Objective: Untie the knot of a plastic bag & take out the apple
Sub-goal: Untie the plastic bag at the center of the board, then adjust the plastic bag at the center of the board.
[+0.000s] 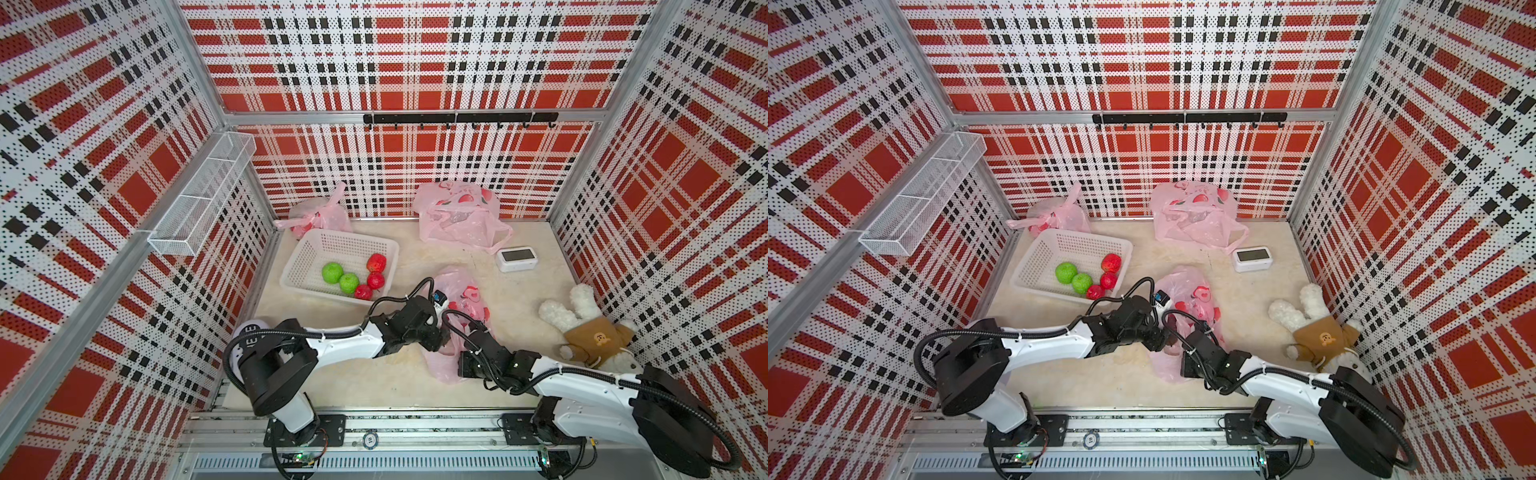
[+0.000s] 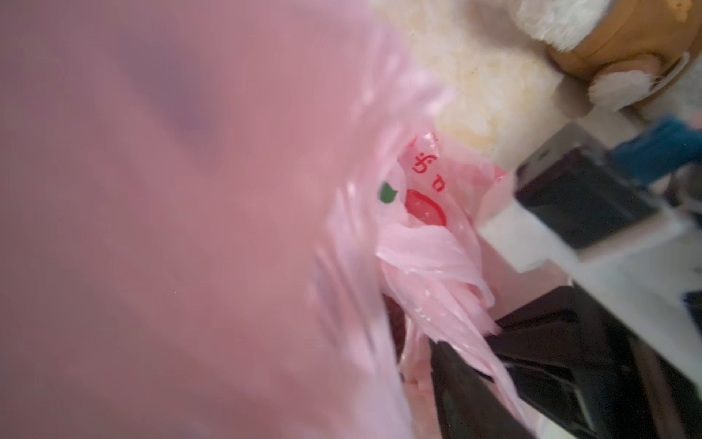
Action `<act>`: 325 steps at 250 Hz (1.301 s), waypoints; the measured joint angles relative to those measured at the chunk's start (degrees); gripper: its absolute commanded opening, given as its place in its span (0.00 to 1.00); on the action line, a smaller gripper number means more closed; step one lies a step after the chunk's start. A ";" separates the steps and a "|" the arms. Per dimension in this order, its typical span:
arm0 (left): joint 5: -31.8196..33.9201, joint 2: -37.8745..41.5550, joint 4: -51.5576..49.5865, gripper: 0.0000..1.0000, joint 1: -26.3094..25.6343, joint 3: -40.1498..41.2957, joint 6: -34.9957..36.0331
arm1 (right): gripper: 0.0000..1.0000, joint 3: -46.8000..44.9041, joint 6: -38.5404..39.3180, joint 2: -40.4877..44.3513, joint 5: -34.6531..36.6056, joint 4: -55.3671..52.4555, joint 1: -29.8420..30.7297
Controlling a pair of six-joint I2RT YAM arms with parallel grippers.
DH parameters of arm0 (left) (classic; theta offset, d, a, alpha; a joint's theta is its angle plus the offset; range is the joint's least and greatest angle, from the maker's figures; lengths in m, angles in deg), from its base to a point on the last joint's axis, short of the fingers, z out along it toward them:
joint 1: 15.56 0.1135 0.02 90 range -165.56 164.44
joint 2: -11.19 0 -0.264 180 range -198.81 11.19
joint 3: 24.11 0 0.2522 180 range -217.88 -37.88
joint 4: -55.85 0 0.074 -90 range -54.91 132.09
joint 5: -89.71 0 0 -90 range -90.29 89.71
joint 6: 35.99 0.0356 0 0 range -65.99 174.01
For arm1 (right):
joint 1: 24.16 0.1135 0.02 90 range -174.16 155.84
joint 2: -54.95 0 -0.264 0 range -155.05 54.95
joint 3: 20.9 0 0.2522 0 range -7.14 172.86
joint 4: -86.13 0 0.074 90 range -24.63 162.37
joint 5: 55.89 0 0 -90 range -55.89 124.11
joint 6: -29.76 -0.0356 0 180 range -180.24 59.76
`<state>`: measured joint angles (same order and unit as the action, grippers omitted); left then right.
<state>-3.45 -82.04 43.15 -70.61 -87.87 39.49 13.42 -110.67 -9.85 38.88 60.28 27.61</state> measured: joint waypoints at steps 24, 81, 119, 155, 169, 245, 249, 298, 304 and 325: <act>1.16 -1.75 -0.17 0.74 -0.07 -0.76 0.00 | 0.00 -0.02 0.02 -0.02 0.00 0.02 0.00; 1.90 -6.36 0.33 0.76 0.00 -2.73 -0.04 | 0.00 -0.02 0.04 -0.81 -0.02 0.59 -0.04; 1.75 -9.79 1.46 0.75 0.44 -3.93 -0.31 | 0.00 0.11 0.20 -2.29 -0.11 2.51 -0.09; 0.17 -11.08 2.82 0.65 1.70 -3.93 -0.76 | 0.00 0.31 0.26 -3.10 -0.09 3.54 -0.09; -0.90 -11.08 3.39 0.60 2.34 -3.89 -0.90 | 0.00 0.31 0.26 -3.10 -0.04 3.56 -0.09; -9.09 -1.20 6.43 0.54 8.04 3.74 -1.05 | 0.00 0.33 0.28 -0.85 2.36 -0.11 -0.11; -9.88 -0.50 6.43 0.54 8.31 3.96 -1.09 | 0.00 0.33 0.28 -0.81 2.49 -0.33 -0.13; -16.33 8.55 3.19 0.54 11.50 5.75 -1.01 | 0.00 2.36 1.44 -2.08 4.35 -3.41 -1.68; -16.87 9.35 2.38 0.54 11.67 5.75 -0.74 | 0.00 2.67 1.66 -2.51 4.48 -3.52 -2.16; -19.10 11.96 -1.88 0.53 12.33 5.68 0.28 | 0.00 3.43 2.29 -3.93 4.76 -3.58 -4.04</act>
<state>-22.55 -70.08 41.27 -58.28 -82.19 39.77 16.85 -108.38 -13.78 43.65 56.69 23.57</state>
